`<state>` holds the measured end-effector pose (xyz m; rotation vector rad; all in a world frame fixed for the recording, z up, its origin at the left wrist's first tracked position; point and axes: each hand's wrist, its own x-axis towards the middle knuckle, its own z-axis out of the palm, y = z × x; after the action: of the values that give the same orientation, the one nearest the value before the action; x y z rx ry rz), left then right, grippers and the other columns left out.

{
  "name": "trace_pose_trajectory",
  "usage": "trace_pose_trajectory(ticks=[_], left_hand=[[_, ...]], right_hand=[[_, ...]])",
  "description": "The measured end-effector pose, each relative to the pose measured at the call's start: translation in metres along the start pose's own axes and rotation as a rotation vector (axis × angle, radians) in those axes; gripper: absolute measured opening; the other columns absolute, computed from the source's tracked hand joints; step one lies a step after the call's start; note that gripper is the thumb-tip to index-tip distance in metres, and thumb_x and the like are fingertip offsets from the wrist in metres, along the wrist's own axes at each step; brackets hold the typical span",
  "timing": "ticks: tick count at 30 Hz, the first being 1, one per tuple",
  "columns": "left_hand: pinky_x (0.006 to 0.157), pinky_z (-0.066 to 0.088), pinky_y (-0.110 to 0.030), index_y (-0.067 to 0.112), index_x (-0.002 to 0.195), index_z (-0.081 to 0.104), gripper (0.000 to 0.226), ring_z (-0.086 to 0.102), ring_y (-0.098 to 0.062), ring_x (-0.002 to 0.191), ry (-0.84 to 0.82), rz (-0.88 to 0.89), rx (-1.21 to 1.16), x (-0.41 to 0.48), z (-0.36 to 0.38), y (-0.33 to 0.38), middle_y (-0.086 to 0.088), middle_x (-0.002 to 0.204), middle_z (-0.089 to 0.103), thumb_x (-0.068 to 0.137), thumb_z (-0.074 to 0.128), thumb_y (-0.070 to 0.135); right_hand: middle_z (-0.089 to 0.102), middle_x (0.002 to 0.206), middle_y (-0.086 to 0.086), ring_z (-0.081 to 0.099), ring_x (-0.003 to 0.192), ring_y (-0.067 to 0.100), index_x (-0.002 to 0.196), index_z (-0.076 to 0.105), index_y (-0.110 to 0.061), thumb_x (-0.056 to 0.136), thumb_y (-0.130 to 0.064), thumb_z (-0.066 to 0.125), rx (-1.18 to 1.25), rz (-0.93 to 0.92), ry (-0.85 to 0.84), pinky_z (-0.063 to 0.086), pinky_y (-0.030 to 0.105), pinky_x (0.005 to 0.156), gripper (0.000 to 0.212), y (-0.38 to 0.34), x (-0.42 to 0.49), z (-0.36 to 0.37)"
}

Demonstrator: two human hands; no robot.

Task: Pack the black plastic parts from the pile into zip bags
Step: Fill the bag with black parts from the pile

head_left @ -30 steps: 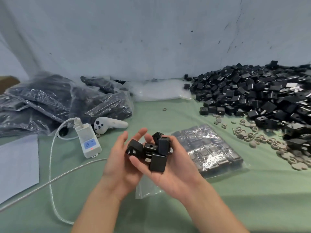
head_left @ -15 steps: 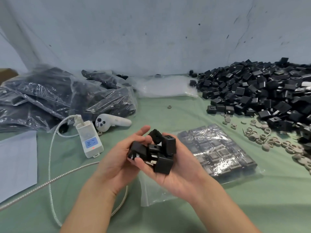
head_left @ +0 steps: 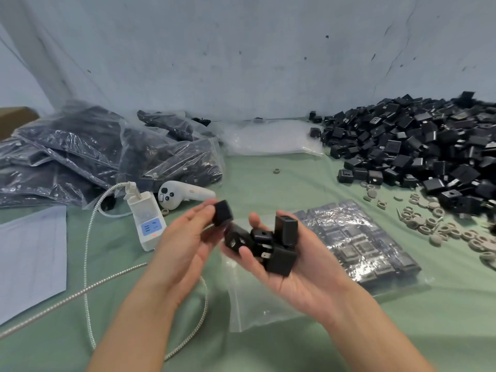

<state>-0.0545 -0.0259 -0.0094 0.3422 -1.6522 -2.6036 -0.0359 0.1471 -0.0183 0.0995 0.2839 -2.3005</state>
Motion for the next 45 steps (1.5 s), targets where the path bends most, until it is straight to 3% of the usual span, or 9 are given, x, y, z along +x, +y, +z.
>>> trace_pose_trajectory(ticks=[4, 9, 16, 19, 22, 26, 30, 39, 45], left_hand=[[0.089, 0.056, -0.033, 0.015, 0.101, 0.064, 0.012, 0.068, -0.018, 0.080, 0.222, 0.071, 0.428, -0.005, -0.025, -0.003, -0.014, 0.106, 0.069, 0.096, 0.058, 0.006], [0.068, 0.046, -0.014, 0.037, 0.117, 0.053, 0.034, 0.066, 0.006, 0.081, 0.059, 0.155, 0.914, -0.021, -0.038, -0.012, 0.016, 0.106, 0.067, 0.092, 0.067, 0.018], [0.092, 0.053, -0.024, 0.029, 0.129, 0.052, 0.055, 0.068, -0.005, 0.107, -0.168, 0.134, 0.645, -0.019, -0.030, -0.031, 0.009, 0.115, 0.072, 0.087, 0.070, -0.001], [0.107, 0.043, -0.027, 0.040, 0.137, 0.042, 0.075, 0.057, 0.001, 0.123, -0.242, 0.163, 0.684, -0.015, -0.028, -0.043, 0.016, 0.132, 0.061, 0.082, 0.077, 0.003], [0.104, 0.036, -0.016, 0.051, 0.138, 0.031, 0.087, 0.047, 0.017, 0.122, -0.245, 0.219, 0.846, -0.013, -0.034, -0.047, 0.035, 0.133, 0.048, 0.075, 0.086, 0.025], [0.089, 0.039, -0.020, 0.045, 0.112, 0.041, 0.055, 0.051, 0.004, 0.110, -0.063, 0.322, 1.257, -0.011, -0.042, -0.043, 0.032, 0.109, 0.049, 0.072, 0.077, 0.056], [0.084, 0.029, -0.026, 0.044, 0.096, 0.054, 0.020, 0.041, -0.009, 0.099, -0.165, 0.429, 1.603, -0.007, -0.041, -0.045, 0.024, 0.096, 0.042, 0.085, 0.060, 0.058], [0.100, 0.031, -0.015, 0.041, 0.100, 0.067, 0.044, 0.042, 0.007, 0.116, -0.387, 0.563, 1.373, -0.014, -0.035, -0.040, 0.034, 0.114, 0.049, 0.084, 0.041, 0.073], [0.103, 0.038, -0.028, 0.046, 0.120, 0.064, 0.039, 0.047, 0.001, 0.115, -0.462, 0.643, 1.511, -0.001, -0.020, -0.045, 0.025, 0.119, 0.053, 0.089, 0.043, 0.060]], right_hand=[[0.052, 0.134, 0.036, 0.057, 0.115, 0.056, 0.097, 0.070, 0.000, 0.093, -0.035, 0.057, 0.020, -0.181, 0.002, 0.062, 0.049, 0.075, 0.038, -0.025, -0.016, -0.003], [0.055, 0.129, 0.037, 0.060, 0.111, 0.055, 0.094, 0.070, -0.001, 0.084, -0.030, 0.059, 0.012, -0.397, 0.098, 0.063, 0.043, 0.072, 0.032, -0.056, -0.036, -0.008], [0.058, 0.130, 0.031, 0.063, 0.106, 0.054, 0.099, 0.066, -0.005, 0.096, -0.029, 0.054, 0.005, -0.450, 0.206, 0.063, 0.042, 0.069, 0.027, -0.064, -0.048, -0.015], [0.059, 0.129, 0.031, 0.063, 0.106, 0.054, 0.101, 0.066, -0.006, 0.092, -0.026, 0.057, -0.013, -0.442, 0.215, 0.063, 0.042, 0.068, 0.023, -0.065, -0.051, -0.017], [0.061, 0.124, 0.033, 0.064, 0.104, 0.054, 0.097, 0.068, -0.005, 0.072, -0.016, 0.066, -0.030, -0.461, 0.202, 0.063, 0.041, 0.066, 0.027, -0.069, -0.055, -0.017], [0.060, 0.126, 0.033, 0.062, 0.109, 0.053, 0.099, 0.067, -0.005, 0.044, -0.006, 0.080, -0.032, -0.487, 0.198, 0.063, 0.042, 0.067, 0.057, -0.075, -0.059, -0.021], [0.060, 0.124, 0.034, 0.062, 0.108, 0.054, 0.101, 0.067, -0.005, 0.041, -0.006, 0.081, -0.037, -0.504, 0.219, 0.063, 0.042, 0.068, 0.062, -0.079, -0.057, -0.023], [0.060, 0.122, 0.037, 0.063, 0.105, 0.055, 0.107, 0.067, -0.004, 0.096, -0.037, 0.056, 0.005, -0.502, 0.261, 0.063, 0.043, 0.069, 0.036, -0.095, -0.056, -0.027], [0.061, 0.120, 0.037, 0.063, 0.105, 0.055, 0.107, 0.066, -0.004, 0.102, -0.044, 0.049, 0.011, -0.516, 0.265, 0.062, 0.043, 0.077, 0.044, -0.103, -0.053, -0.031]])
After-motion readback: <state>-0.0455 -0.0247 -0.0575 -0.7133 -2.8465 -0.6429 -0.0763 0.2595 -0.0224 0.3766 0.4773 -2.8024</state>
